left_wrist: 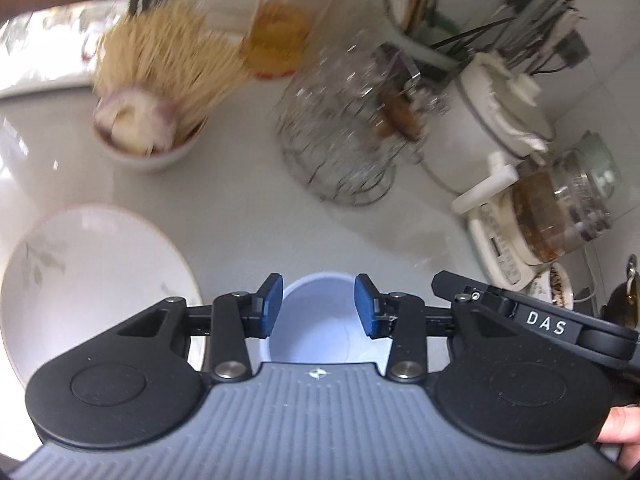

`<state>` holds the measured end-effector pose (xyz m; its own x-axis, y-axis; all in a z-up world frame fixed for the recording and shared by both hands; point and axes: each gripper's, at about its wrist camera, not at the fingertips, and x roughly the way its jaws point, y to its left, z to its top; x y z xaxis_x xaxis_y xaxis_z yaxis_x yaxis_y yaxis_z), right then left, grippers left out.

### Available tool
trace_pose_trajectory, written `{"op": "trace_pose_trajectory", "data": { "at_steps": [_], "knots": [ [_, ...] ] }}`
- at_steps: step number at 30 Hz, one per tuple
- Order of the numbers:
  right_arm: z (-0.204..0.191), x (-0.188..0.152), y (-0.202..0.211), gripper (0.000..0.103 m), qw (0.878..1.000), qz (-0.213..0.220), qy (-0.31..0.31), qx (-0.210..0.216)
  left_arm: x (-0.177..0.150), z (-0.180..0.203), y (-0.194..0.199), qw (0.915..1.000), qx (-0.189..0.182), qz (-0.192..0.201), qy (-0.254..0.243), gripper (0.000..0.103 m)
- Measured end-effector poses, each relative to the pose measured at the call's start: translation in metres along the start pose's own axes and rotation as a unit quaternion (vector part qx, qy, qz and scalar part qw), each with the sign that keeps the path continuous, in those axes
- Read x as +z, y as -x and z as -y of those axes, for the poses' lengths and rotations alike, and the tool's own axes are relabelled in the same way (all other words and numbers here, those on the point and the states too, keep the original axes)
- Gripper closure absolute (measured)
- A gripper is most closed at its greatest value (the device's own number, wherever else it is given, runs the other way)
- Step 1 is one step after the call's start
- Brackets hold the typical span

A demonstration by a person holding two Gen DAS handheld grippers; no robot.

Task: Organize plates and bowls
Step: 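Open both tools to release the nested plastic bowl, then move both open tools toward the white ceramic bowl beside the tea maker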

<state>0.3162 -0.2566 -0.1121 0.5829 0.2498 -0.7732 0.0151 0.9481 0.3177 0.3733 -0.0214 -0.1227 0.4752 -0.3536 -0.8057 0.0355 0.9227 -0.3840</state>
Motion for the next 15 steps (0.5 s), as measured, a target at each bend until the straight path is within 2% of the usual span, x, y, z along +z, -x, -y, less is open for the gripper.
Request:
{"op": "trace_pose_trajectory", "data": {
  "at_steps": [8,15],
  "knots": [
    [-0.006,0.002,0.025,0.058,0.998,0.062,-0.004,-0.002,0.010,0.020,0.024,0.9977,-0.020,0.034,-0.056,0.058],
    [-0.012,-0.006,0.041,0.058,0.995,0.100,0.004,-0.013,0.009,0.027,0.031,0.9955,-0.033,0.043,-0.078,0.058]
  ]
}}
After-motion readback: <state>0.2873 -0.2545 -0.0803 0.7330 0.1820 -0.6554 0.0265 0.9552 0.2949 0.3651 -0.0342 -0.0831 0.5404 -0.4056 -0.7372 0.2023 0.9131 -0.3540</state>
